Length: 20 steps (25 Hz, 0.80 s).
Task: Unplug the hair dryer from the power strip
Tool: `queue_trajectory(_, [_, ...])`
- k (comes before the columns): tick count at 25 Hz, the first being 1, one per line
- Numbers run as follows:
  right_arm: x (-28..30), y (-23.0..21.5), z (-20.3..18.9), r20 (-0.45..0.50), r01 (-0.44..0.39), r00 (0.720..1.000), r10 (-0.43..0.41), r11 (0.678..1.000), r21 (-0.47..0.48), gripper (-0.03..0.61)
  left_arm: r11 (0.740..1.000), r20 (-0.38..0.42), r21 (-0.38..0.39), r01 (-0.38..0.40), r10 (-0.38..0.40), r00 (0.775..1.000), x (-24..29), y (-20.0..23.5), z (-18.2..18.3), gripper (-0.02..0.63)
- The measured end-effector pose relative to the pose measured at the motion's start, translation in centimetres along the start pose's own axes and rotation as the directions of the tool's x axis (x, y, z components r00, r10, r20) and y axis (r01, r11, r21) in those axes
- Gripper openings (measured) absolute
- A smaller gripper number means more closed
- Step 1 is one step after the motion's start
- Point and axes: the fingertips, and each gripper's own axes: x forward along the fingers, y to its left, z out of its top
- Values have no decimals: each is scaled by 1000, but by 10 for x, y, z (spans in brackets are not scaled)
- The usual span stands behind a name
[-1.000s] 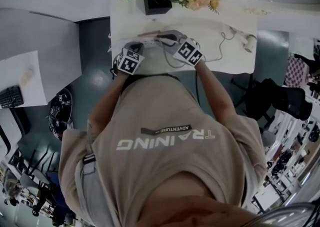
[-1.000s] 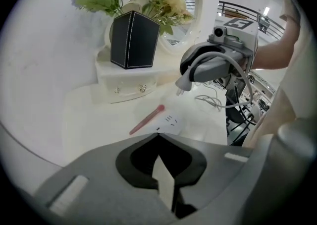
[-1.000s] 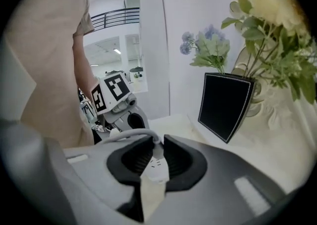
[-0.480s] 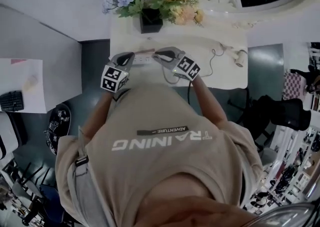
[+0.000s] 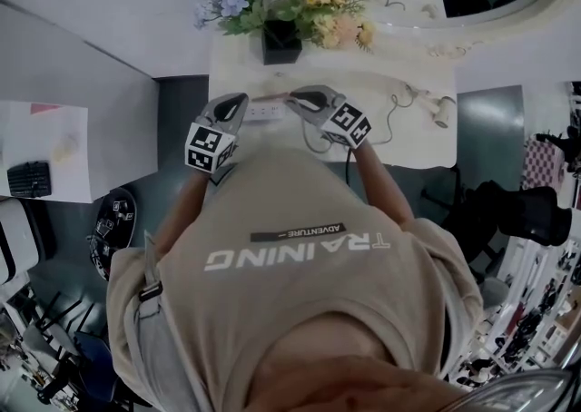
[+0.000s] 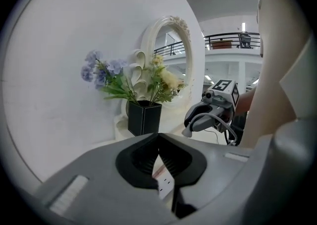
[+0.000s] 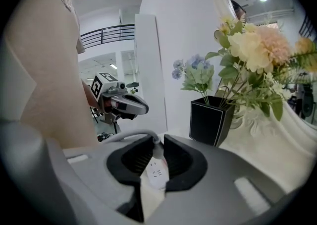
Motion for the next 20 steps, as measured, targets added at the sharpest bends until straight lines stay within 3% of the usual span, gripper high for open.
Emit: queue_trajectory(20, [12, 10, -8, -71, -52, 996, 50, 998, -20, 72, 1000, 9, -15, -12, 12, 1000, 3, -1, -8, 6])
